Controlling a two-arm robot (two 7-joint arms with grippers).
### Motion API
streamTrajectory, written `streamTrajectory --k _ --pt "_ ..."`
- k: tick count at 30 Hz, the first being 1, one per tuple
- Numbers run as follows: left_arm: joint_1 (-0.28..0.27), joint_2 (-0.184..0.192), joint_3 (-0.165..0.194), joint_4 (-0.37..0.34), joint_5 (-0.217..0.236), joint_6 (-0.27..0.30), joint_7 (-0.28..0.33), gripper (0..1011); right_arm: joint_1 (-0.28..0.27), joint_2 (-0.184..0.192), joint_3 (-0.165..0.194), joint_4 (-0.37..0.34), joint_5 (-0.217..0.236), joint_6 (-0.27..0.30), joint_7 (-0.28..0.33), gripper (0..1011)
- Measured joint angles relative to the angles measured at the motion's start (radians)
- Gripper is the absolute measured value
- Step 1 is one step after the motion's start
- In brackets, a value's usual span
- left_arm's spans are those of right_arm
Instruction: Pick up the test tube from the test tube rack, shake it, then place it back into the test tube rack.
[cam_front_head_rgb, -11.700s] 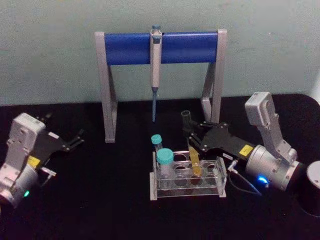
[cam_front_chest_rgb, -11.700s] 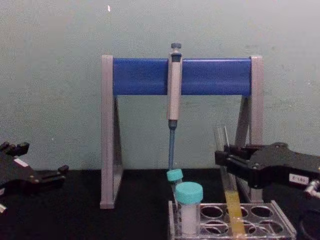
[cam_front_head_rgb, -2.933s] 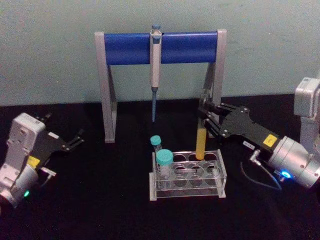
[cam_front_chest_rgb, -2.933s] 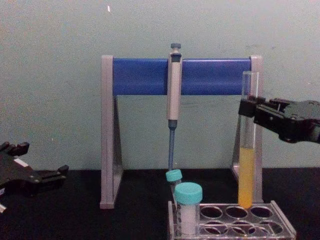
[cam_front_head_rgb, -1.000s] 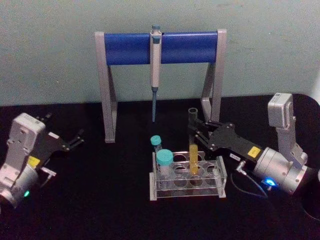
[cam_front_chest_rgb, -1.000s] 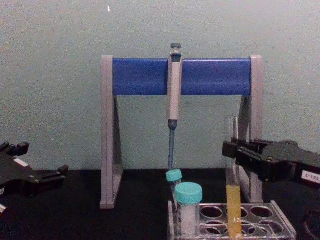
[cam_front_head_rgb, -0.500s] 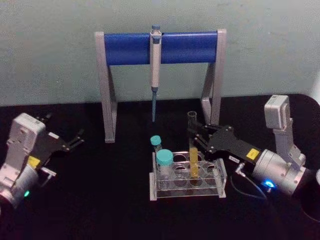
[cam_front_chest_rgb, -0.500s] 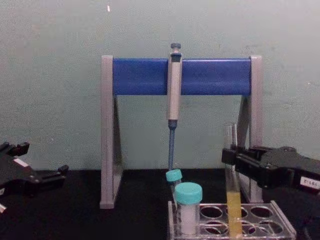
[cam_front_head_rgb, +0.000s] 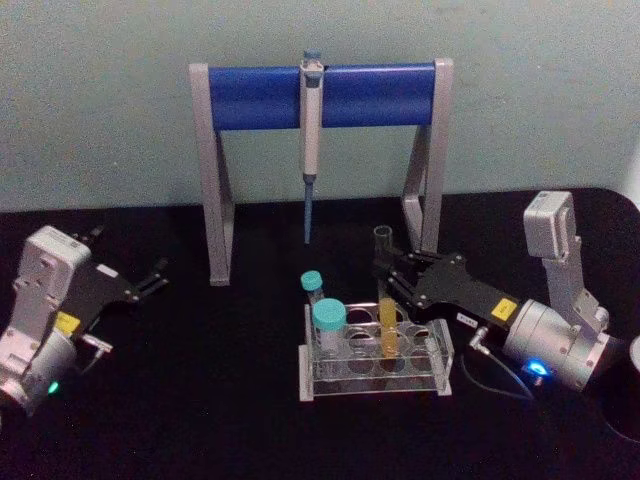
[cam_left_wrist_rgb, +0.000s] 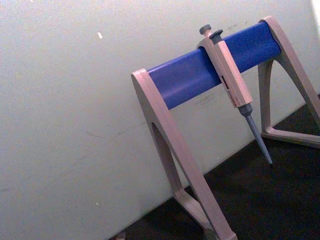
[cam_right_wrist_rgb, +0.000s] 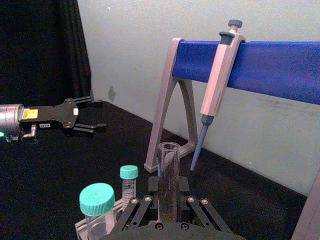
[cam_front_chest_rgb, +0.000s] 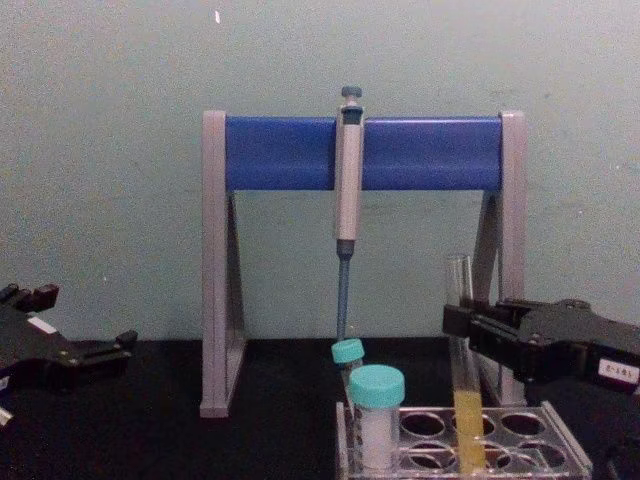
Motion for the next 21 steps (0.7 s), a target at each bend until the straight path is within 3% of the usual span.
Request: streamTrajectory --k 21 --pt "0.0 0.0 0.0 0.0 0.0 0.0 0.0 1001 -0.001 0.0 0.002 -0.001 -0.002 -0.001 -0.004 229"
